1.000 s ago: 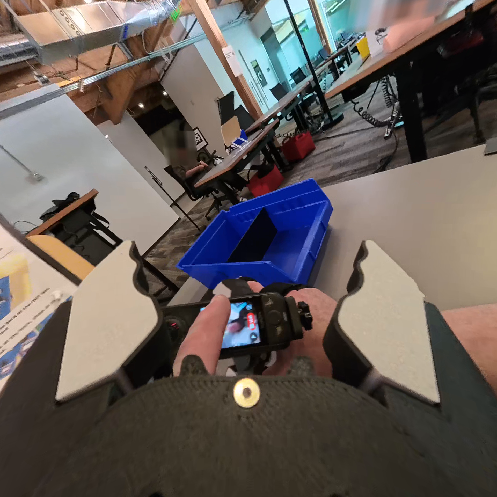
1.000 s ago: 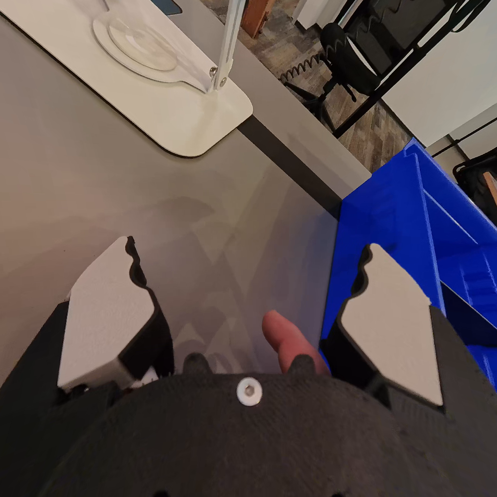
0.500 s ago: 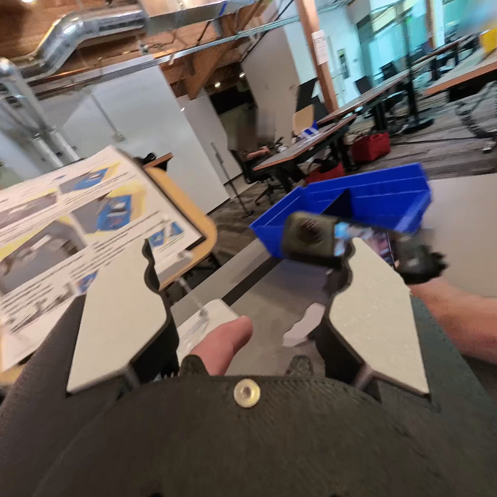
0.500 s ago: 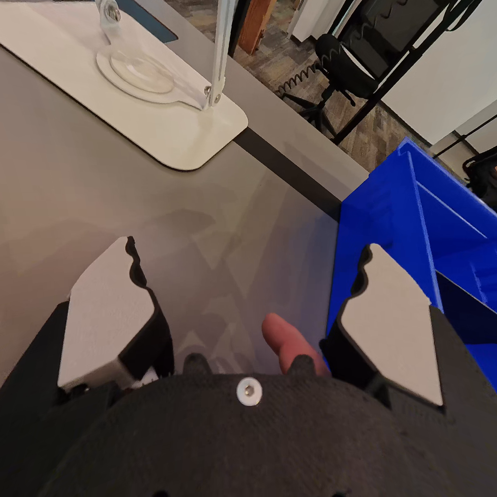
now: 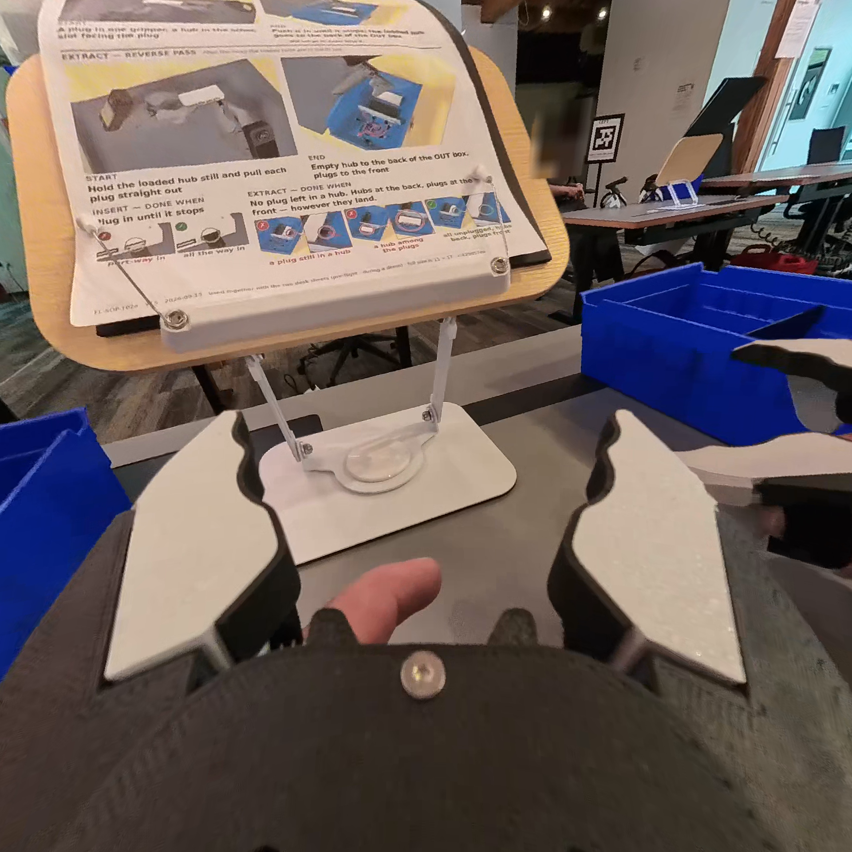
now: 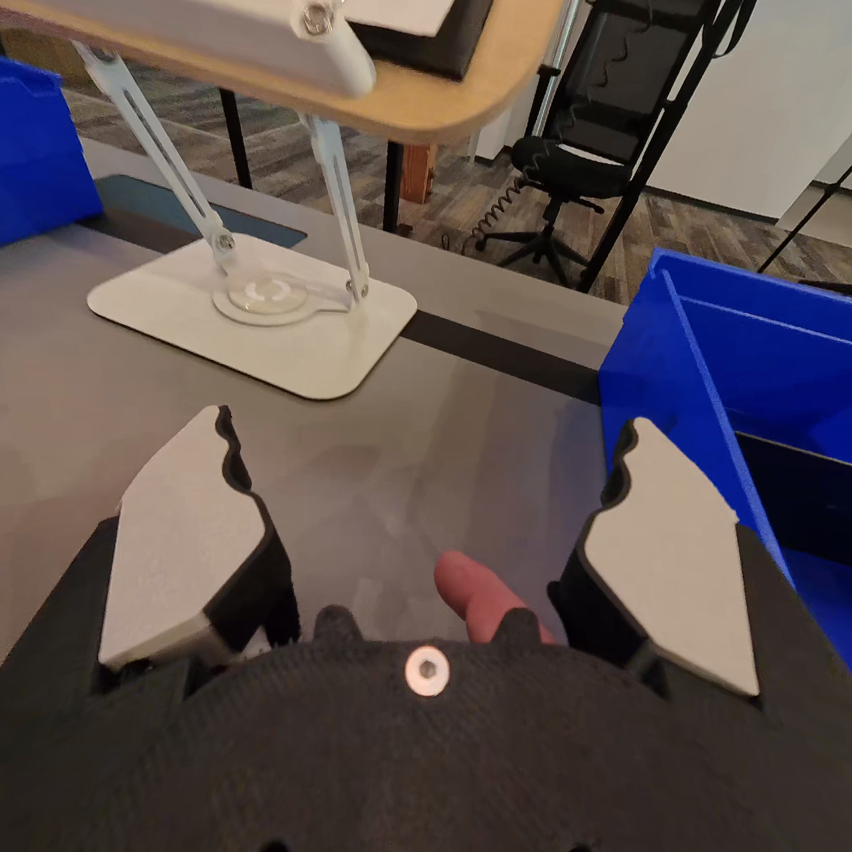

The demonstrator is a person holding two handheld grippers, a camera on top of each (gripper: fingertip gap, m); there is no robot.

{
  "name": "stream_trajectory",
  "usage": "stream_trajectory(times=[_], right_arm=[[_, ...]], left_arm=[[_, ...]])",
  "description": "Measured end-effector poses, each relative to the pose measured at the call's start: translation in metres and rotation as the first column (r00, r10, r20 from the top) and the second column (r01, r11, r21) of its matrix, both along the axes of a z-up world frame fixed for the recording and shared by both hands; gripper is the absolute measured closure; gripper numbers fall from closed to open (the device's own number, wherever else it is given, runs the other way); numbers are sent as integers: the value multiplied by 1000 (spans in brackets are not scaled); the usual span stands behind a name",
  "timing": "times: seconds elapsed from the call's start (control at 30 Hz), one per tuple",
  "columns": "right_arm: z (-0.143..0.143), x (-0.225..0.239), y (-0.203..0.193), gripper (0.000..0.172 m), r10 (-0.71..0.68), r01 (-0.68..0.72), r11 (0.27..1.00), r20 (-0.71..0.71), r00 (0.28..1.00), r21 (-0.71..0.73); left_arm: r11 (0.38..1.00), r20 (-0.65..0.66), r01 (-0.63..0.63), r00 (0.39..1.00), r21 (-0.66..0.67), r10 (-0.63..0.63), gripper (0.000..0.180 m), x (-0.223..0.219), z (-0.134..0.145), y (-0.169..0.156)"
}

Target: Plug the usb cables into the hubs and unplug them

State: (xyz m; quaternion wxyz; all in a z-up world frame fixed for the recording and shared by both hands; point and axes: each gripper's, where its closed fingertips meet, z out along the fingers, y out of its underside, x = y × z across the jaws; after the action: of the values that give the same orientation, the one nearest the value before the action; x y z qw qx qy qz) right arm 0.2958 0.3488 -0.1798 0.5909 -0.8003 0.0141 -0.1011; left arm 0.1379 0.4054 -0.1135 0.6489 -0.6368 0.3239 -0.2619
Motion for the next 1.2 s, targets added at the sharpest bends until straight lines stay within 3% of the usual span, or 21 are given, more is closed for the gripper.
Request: stream_trajectory(times=[0.37, 0.73, 1.2], right_arm=[[65, -2, 12, 26, -62, 83, 953, -80, 995, 293], [73, -5, 7, 29, -84, 85, 941, -19, 996, 327], [68, -9, 9, 29, -92, 81, 946, 21, 996, 315]], left_arm=[[999, 40, 4, 999, -47, -2, 38, 17, 5, 10], [998, 47, 44, 998, -51, -42, 37, 39, 6, 2], [998, 39, 5, 999, -59, -3, 36, 32, 5, 11]])
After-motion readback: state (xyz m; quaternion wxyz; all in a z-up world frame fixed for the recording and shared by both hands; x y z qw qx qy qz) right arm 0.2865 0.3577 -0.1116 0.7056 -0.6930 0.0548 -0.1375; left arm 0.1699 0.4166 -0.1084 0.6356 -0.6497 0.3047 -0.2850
